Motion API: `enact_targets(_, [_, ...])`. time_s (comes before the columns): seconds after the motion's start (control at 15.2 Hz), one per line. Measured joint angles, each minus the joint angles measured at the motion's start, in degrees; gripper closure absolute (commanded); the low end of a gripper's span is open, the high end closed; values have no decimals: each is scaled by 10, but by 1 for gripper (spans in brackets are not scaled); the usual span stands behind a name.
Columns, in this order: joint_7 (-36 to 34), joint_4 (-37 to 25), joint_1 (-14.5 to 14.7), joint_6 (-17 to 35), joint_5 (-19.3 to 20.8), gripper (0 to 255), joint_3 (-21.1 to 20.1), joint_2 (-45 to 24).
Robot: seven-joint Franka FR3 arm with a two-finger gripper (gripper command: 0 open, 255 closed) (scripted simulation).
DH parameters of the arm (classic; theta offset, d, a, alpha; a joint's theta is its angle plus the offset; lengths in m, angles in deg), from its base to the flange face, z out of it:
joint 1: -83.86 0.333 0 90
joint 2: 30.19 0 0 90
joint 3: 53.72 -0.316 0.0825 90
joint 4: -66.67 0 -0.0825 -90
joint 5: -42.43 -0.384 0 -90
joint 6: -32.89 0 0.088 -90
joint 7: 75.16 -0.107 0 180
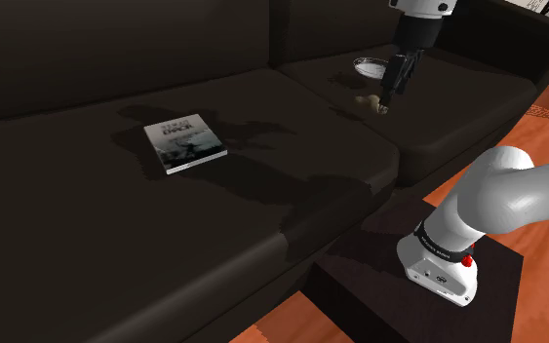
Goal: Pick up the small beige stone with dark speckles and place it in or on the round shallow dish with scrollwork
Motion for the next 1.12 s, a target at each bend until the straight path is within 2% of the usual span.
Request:
enact_targets(0.4, [34,16,-18,51,34,0,32,-27])
enact_targets(0.79, [90,39,-48,138,85,0,89,-76])
enact_targets(1.12, [127,32,-68,206,113,0,130,-135])
